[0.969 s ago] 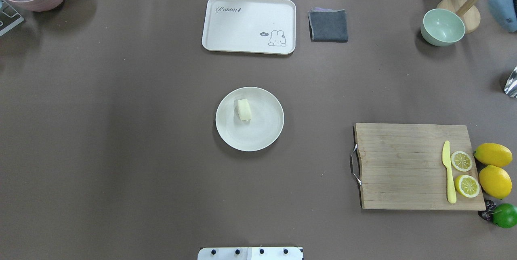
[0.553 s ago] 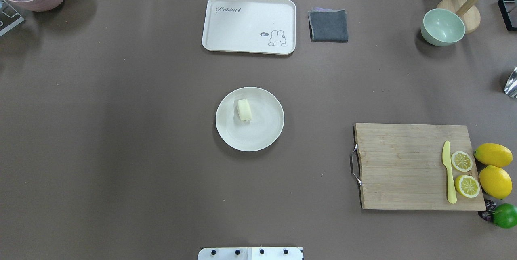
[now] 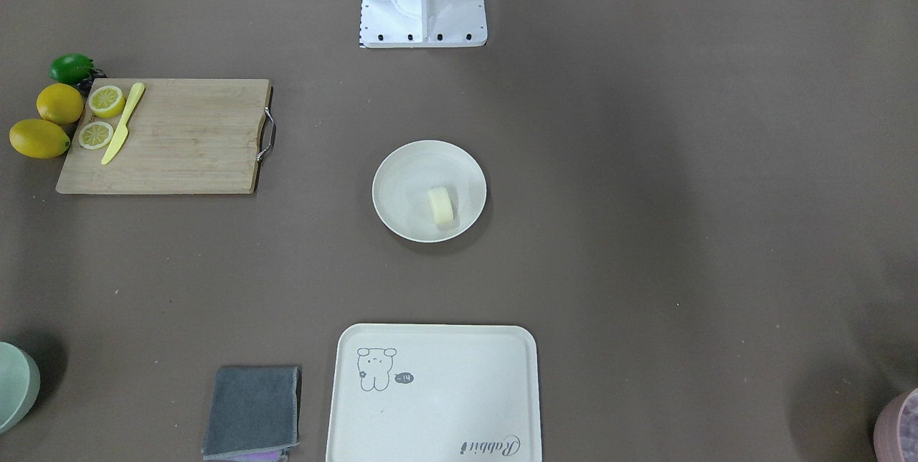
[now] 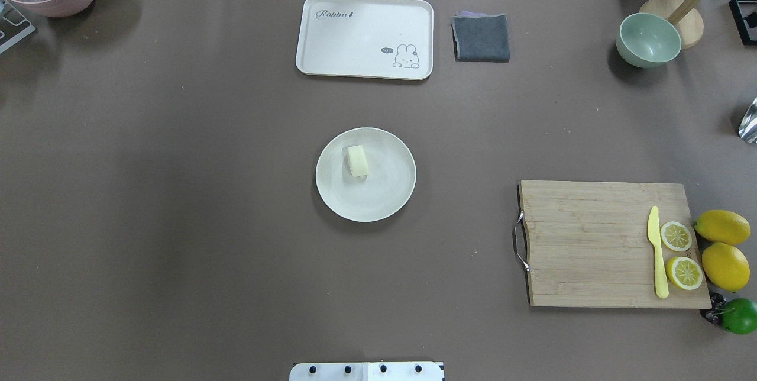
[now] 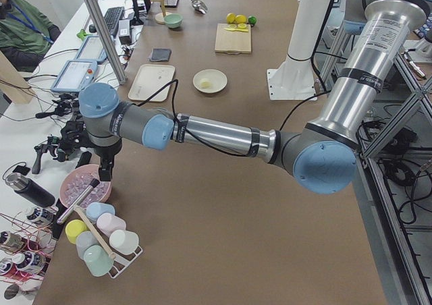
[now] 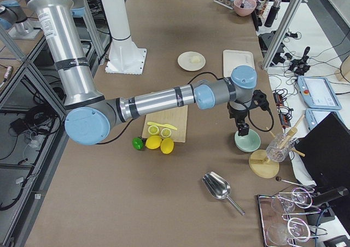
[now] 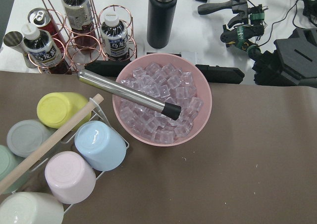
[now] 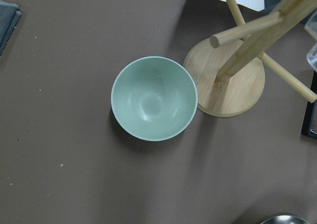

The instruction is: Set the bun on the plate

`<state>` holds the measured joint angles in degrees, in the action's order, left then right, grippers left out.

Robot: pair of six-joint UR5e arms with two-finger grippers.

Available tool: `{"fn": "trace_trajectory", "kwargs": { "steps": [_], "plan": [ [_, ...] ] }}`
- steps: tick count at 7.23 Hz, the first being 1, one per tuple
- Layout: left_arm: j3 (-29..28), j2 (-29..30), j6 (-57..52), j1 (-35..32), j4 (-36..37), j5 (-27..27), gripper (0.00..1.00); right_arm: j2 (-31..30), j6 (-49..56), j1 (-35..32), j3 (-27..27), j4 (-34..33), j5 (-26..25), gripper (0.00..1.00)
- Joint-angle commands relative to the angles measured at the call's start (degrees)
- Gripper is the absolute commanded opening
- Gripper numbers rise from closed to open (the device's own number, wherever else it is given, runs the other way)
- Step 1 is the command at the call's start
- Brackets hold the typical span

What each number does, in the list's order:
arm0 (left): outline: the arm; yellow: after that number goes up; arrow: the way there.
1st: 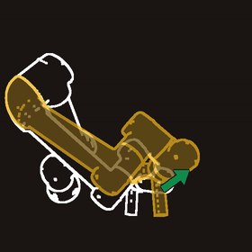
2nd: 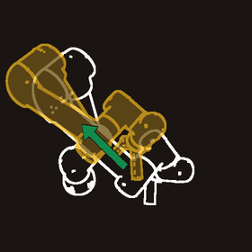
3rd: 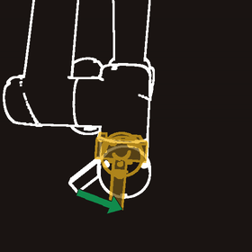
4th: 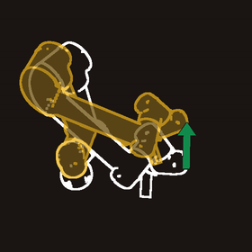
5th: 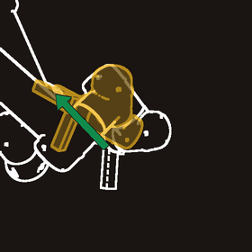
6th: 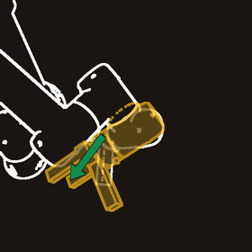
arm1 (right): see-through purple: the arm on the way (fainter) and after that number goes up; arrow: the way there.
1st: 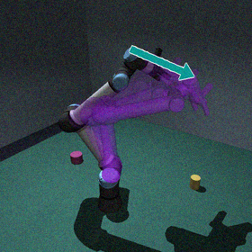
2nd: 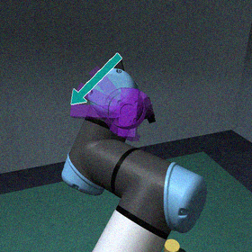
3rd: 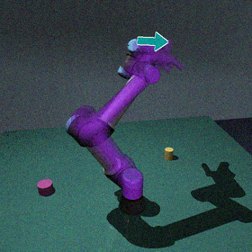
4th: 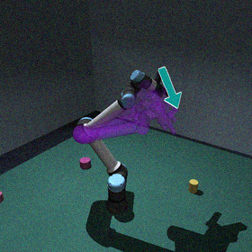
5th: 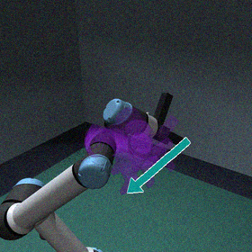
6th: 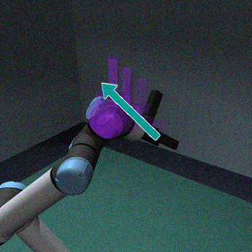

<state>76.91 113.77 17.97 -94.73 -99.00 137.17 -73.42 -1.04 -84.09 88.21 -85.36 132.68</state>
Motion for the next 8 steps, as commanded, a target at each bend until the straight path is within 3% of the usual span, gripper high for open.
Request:
{"fn": "trace_trajectory", "kwargs": {
  "steps": [1,3,4,8],
  "plan": [
    [-0.18,-0.74,-0.04,0.08,0.12,-3.02,0.98,0.55,-0.63,-0.03,-0.67,-0.24,-0.32,1.0],
    [-1.41,-1.36,-1.26,0.43,-0.06,-4.89,0.98,0.99,-0.71,-0.03,-0.85,-0.15,-0.32,1.0],
    [-2.46,-1.36,-6.67,0.34,0.03,-4.55,0.98,1.35,-0.72,-0.03,-0.85,-0.15,-0.32,1.0],
    [-2.38,-1.45,-7.6,-0.01,0.03,-1.82,0.98,1.88,-0.8,0.06,-0.94,-0.24,-0.85,1.0]
  ]
}}
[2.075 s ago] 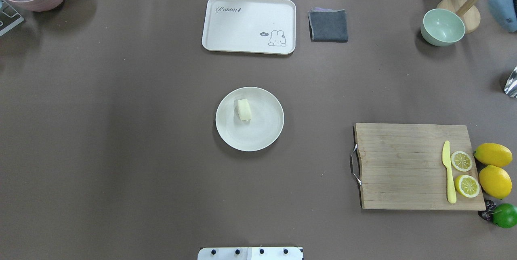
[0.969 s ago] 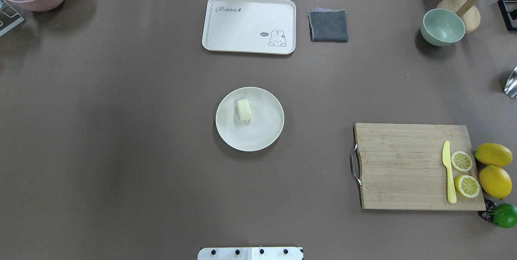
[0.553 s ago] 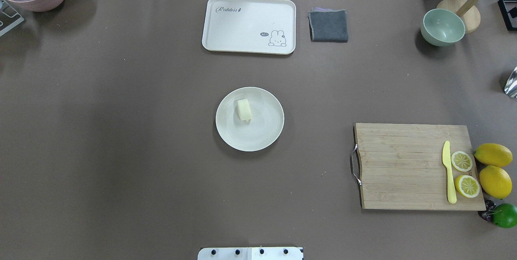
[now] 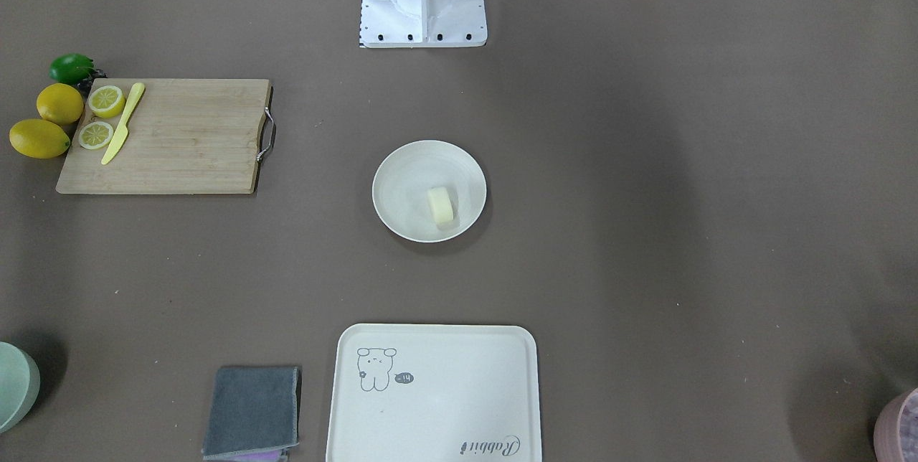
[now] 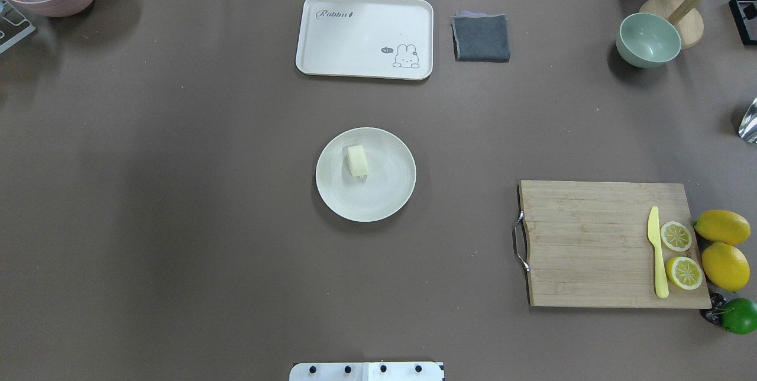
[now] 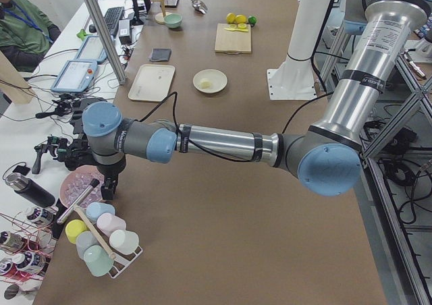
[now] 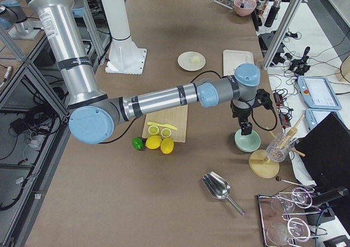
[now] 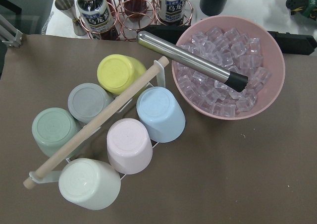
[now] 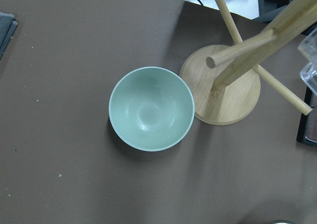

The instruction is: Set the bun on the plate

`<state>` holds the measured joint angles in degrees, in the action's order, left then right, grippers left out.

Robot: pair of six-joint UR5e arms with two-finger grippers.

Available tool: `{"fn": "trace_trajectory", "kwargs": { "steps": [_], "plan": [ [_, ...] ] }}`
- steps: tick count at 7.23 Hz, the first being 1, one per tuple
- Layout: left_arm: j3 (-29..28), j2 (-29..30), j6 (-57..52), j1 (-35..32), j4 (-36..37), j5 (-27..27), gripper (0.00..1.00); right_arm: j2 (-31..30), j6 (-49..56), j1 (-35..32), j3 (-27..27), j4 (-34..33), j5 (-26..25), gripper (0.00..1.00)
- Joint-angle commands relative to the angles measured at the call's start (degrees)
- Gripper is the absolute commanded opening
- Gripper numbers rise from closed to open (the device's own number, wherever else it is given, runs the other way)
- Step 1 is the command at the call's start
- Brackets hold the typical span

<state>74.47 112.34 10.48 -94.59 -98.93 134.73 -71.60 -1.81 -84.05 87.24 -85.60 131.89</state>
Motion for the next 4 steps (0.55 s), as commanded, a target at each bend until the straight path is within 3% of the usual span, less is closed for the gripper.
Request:
{"fn": "trace_trajectory", "kwargs": {
  "steps": [1,4],
  "plan": [
    [0.06,-0.1,-0.11,-0.16,-0.04,0.62,0.98,0.05,-0.03,0.03,0.03,0.0,-0.06,1.0],
    [0.24,-0.1,-0.11,-0.16,-0.04,0.97,0.98,-0.03,-0.03,-0.15,-0.05,0.0,-0.41,1.0]
  ]
}}
